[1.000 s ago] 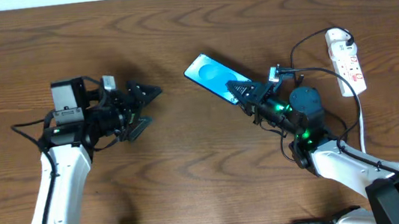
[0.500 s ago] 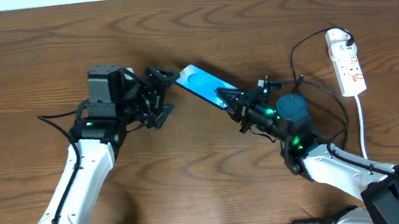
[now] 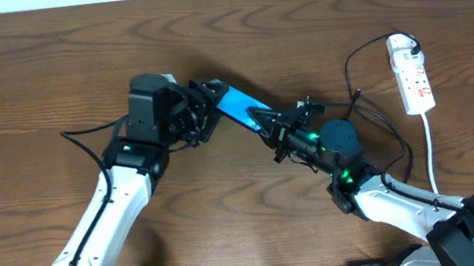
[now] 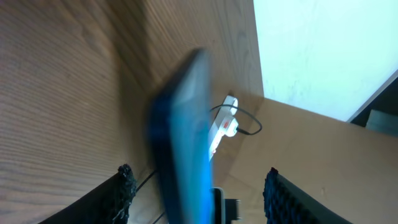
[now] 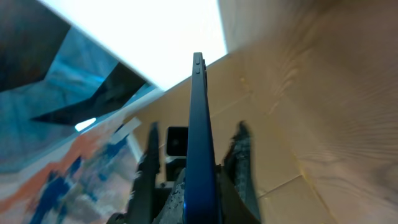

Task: Plug charger to phone and switch on socket
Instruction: 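Hand the phone back to the left gripper and release with right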

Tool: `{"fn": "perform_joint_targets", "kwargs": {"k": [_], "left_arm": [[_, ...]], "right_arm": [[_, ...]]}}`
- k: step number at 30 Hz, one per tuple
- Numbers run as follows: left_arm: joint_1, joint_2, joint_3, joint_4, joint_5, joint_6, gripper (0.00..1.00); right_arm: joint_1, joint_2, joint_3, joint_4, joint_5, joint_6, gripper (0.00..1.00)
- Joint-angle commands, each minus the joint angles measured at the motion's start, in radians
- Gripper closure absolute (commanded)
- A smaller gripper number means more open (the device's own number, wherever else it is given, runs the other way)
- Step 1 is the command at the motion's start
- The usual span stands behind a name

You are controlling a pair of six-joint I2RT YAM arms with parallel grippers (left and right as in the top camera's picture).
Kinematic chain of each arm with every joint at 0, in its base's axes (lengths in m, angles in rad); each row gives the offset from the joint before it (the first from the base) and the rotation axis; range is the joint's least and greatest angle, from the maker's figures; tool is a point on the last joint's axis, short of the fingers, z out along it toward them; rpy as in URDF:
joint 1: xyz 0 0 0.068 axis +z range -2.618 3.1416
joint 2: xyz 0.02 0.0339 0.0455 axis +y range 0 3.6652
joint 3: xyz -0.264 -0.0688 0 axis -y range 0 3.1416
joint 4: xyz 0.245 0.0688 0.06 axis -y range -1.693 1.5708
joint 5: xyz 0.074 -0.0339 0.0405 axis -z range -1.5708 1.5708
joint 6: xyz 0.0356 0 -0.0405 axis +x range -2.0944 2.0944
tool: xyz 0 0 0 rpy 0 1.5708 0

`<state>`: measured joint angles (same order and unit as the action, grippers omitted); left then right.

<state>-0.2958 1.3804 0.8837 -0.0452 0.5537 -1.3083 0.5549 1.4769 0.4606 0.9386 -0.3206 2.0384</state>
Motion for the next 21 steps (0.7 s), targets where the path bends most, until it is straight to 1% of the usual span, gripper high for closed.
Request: {"fn": "perform_joint_targets", "kwargs": {"k": [1,2,3,4,6,9,10,13,14,17,19,21], "left_arm": [[-0.023,0.000,0.003,0.003,-0.047,0.004,0.44],[-0.025,0.000,0.003,0.004,-0.050,0.004,0.52],[-0.024,0.000,0.003,0.006,-0.050,0.000,0.55],[-0.024,0.000,0.003,0.006,-0.050,-0.016,0.60],[-0.025,0.000,0.003,0.010,-0.050,-0.041,0.68],[-0.024,0.000,0.003,0.014,-0.050,-0.040,0.74],[-0.024,0.000,0.003,0.015,-0.050,-0.041,0.79],[-0.024,0.000,0.003,0.040,-0.050,-0.041,0.87],[-0.024,0.000,0.003,0.054,-0.050,-0.041,0.92],[-0.024,0.000,0.003,0.078,-0.050,-0.041,0.92],[-0.024,0.000,0.003,0.077,-0.050,-0.040,0.92],[-0.024,0.000,0.003,0.077,-0.050,-0.040,0.93]], "right_arm": [[0.005,-0.004,0.016,0.021,0.008,0.013,0.99],[0.005,-0.004,0.016,0.018,0.008,0.013,0.99],[0.005,-0.004,0.016,0.019,0.008,0.013,0.99],[0.005,-0.004,0.016,0.021,0.008,0.013,0.99],[0.007,-0.004,0.016,0.023,0.008,0.013,0.99],[0.009,-0.004,0.016,0.019,0.008,0.013,0.99],[0.010,-0.004,0.016,0.019,0.008,0.013,0.99],[0.010,-0.004,0.016,0.019,0.008,0.013,0.99],[0.010,-0.004,0.016,0.019,0.008,0.013,0.99],[0.010,-0.004,0.016,0.019,0.008,0.013,0.97],[0.010,-0.004,0.016,0.019,0.008,0.013,0.92],[0.010,-0.004,0.016,0.012,0.008,0.009,0.83]]}}
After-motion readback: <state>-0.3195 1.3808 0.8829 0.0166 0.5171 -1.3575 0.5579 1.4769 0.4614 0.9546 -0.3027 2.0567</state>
